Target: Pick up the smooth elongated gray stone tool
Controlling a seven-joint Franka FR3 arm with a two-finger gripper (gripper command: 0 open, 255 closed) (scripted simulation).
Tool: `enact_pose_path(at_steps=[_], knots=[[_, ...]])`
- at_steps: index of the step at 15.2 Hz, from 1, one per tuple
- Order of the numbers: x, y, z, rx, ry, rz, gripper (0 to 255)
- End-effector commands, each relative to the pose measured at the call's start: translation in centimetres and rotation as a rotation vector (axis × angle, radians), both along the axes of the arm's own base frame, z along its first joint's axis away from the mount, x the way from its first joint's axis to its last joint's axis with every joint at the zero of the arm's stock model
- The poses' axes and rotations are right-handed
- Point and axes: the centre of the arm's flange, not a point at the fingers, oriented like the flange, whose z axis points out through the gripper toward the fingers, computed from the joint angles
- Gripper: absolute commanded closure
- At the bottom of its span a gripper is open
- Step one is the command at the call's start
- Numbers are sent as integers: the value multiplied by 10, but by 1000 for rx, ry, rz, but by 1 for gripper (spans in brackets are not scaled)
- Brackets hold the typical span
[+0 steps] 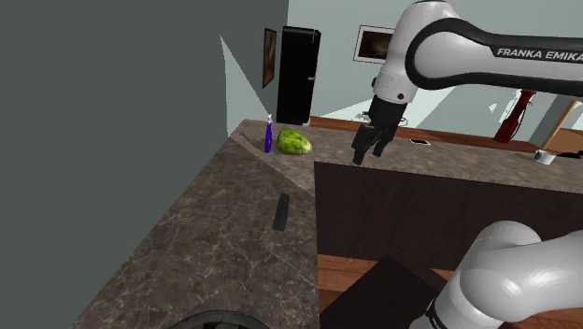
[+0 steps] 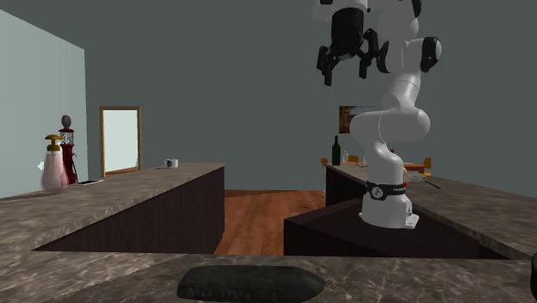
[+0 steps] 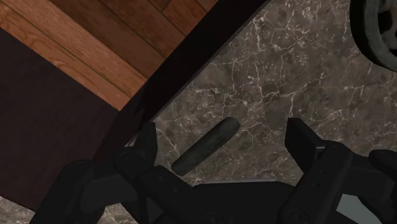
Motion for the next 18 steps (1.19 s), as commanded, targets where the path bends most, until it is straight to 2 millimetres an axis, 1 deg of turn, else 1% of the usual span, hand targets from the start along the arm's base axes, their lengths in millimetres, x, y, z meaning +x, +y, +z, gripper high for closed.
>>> enact_pose_path(at_steps=[1,6,10,18], knots=[[0,0,0,0,0,0,0],[46,18,-47,0,19,-109,0],[83,29,-85,-1,33,-195,0],[158,41,-163,-1,63,-369,0]])
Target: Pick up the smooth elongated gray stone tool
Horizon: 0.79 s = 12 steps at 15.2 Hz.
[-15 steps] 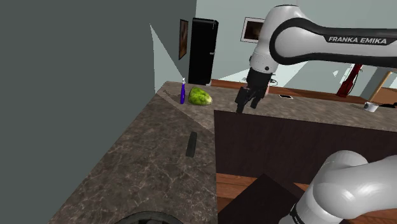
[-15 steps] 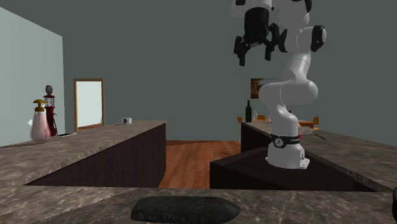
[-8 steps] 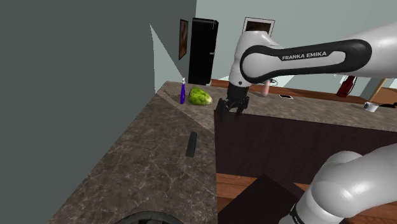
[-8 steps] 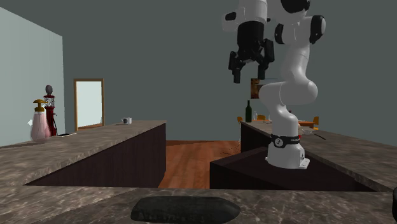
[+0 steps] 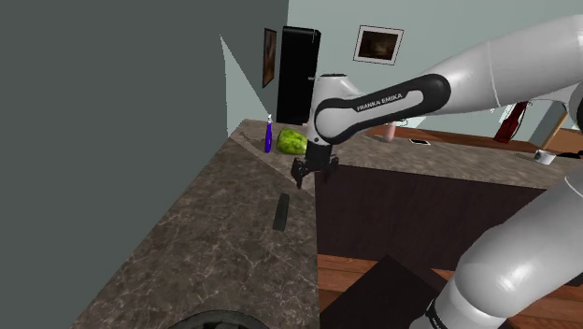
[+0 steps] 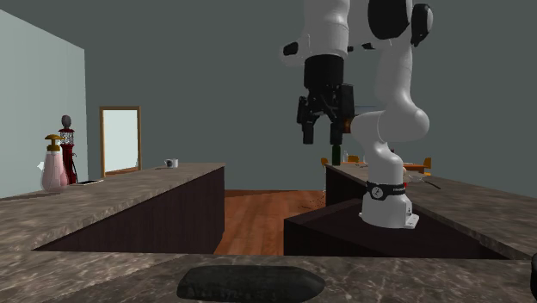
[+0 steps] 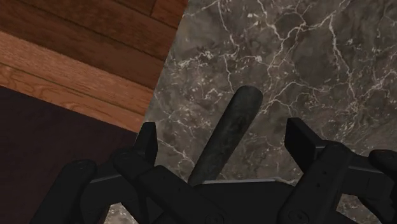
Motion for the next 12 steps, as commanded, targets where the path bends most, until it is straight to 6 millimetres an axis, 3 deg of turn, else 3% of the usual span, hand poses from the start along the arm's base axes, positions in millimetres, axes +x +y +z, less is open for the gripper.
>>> enact_pose_path(at_steps=[1,12], knots=[[17,1,-21,1,7,-46,0],[117,-5,-131,0,48,-284,0]])
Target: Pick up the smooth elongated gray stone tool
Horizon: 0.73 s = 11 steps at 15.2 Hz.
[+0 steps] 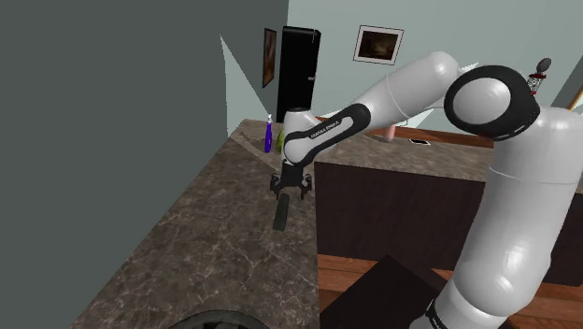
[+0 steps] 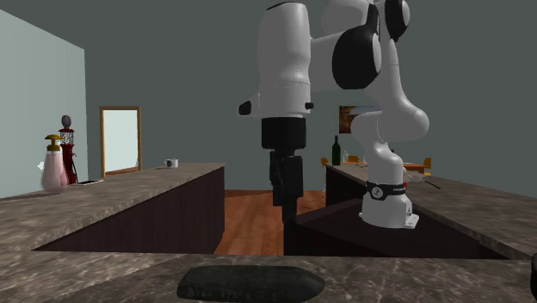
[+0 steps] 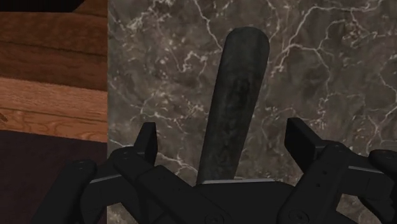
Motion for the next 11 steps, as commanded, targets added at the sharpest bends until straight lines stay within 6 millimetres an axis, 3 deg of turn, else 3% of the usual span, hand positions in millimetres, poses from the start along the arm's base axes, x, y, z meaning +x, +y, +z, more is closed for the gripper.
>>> enact_pose_path(at_steps=[1,6,11], knots=[[19,-5,-23,-1,8,-45,0],[60,-16,-73,-1,26,-150,0],[60,-16,-99,-1,26,-150,0]])
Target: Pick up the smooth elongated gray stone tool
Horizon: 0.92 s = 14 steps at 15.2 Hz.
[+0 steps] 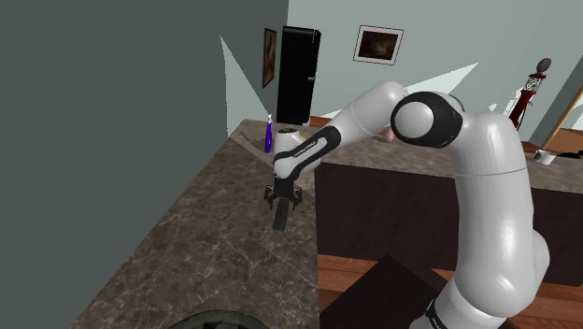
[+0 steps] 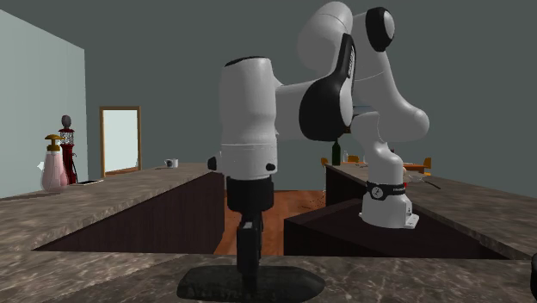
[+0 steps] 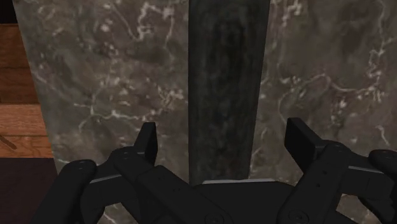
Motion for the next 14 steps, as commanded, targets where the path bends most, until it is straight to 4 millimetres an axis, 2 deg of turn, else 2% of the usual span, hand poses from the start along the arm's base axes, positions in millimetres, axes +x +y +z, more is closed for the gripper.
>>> enact_pose_path(at_steps=[1,4,5,14], knots=[[1,1,-11,0,0,-1,0],[1,1,-20,0,0,-1,0],[2,1,-20,0,0,-1,255],[1,1,-20,0,0,-1,255]])
